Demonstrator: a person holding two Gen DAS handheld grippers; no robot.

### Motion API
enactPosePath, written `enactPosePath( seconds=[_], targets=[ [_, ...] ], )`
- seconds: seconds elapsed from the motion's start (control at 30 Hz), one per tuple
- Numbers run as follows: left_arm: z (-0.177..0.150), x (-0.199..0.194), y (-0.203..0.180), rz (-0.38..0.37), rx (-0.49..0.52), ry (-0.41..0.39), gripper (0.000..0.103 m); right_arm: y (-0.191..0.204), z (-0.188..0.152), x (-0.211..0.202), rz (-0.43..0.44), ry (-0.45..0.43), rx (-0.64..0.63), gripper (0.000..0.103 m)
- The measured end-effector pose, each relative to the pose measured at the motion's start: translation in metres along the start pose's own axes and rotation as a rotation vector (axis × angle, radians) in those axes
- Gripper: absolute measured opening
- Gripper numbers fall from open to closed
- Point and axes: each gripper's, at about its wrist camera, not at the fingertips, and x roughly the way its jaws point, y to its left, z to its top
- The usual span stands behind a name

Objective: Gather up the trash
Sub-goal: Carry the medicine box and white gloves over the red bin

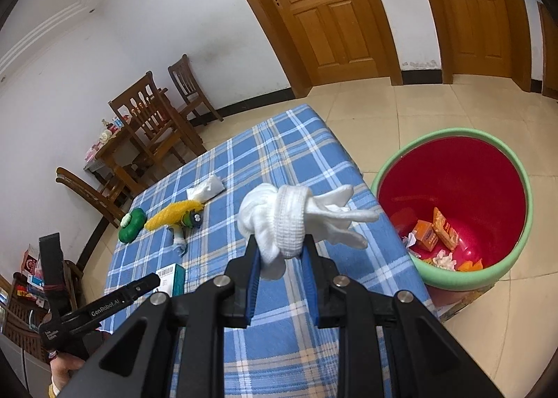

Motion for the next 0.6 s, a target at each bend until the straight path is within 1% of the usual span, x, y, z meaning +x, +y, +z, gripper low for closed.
enactPosePath(
  seconds=[0.17,0.37,0.6],
  targets=[
    [-0.006,0.011,-0.003,-0.005,0.008,0.040,0.066,-0.003,-0.001,-0.002,-0.003,0.000,0.007,0.025],
    [-0.011,0.021,-0.005,0.004,0.008,0.067,0.066,-0.008,-0.001,-0.003,-0.009,-0.002,0.015,0.025],
    [-0.013,0.024,-0.007,0.026,0.029,0.057,0.066,-0.010,-0.002,-0.002,-0.010,0.002,0.021,0.025]
  ],
)
